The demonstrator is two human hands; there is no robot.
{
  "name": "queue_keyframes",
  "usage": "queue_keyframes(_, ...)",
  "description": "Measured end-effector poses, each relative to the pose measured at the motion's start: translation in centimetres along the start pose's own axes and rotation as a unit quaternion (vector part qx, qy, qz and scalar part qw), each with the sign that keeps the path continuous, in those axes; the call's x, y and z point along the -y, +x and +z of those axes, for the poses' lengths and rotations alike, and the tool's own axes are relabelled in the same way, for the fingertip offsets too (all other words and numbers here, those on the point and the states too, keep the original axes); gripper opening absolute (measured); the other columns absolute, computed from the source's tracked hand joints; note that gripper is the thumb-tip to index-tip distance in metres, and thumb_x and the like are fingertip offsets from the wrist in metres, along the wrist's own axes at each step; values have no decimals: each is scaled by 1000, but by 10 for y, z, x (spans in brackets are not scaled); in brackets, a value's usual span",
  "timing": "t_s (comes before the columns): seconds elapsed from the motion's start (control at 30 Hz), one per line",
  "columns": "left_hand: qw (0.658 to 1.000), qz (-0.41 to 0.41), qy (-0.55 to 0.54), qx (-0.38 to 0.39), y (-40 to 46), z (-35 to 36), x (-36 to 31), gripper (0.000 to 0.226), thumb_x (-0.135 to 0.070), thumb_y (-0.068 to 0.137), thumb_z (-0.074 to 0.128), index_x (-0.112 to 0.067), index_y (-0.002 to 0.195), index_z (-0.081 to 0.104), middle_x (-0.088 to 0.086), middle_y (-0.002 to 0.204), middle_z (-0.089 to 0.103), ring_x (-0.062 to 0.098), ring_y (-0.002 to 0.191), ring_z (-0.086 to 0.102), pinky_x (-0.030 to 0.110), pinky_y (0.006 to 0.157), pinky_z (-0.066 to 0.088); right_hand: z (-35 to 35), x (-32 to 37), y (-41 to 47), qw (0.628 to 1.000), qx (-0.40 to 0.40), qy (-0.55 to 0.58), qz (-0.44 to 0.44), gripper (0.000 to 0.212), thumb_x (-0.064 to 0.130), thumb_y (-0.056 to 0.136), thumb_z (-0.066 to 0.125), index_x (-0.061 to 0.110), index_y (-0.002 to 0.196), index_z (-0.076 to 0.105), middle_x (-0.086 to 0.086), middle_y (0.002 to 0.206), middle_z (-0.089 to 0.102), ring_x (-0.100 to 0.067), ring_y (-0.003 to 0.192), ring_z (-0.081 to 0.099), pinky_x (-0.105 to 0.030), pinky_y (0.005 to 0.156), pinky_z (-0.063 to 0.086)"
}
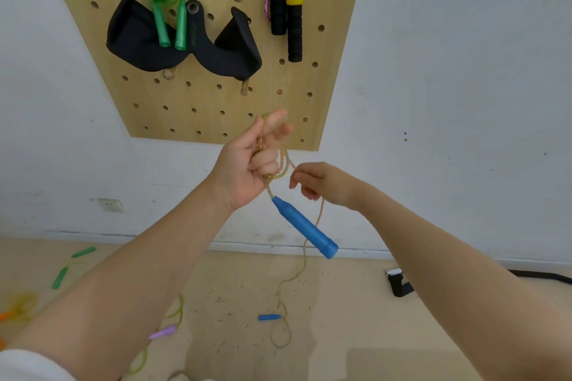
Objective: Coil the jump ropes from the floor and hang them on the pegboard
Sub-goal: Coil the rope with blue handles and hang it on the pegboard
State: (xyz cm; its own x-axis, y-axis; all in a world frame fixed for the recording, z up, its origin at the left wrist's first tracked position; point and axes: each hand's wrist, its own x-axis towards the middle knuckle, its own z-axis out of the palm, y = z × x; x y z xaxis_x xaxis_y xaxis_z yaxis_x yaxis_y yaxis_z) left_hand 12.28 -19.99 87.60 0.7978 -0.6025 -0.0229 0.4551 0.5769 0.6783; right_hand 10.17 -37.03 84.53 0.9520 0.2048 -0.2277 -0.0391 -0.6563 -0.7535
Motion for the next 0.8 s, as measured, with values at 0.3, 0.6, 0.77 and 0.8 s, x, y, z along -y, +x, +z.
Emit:
queue_keyframes(0.3,897,-34,410,-161,18,-35,23,50,-28,104,23,-30,150,4,10,129,58,24,105,62,32,94,48,-7,50,-6,958,125,-257,5,12,25,88,56,16,91,63,4,62,60,-3,43,53,-21,59,48)
queue_keyframes(0.6,947,-150,284,-26,-11,-16,17,45,-45,99,26,-27,138,38,12,82,71,10,34,36,35,73,56,-34,42,-4,987,-117,38,-102,12,18,90,59,19,88,71,12,78,66,6,65,54,-16,63,42)
queue_keyframes(0.77,975,-173,135,43,-15,-2,4,59,-54,90,30,-10,104,67,-3,45,41,1,25,19,17,37,31,-32,19,6,987,-128,96,-28,14,29,89,61,16,94,66,3,72,57,-8,65,49,-25,66,44)
queue_keyframes(0.8,972,-179,141,57,-15,-3,1,54,-49,88,34,-8,93,70,-5,43,37,0,25,20,16,35,28,-32,14,5,990,-110,91,-8,19,29,88,62,12,96,66,1,70,56,-11,65,49,-27,69,46)
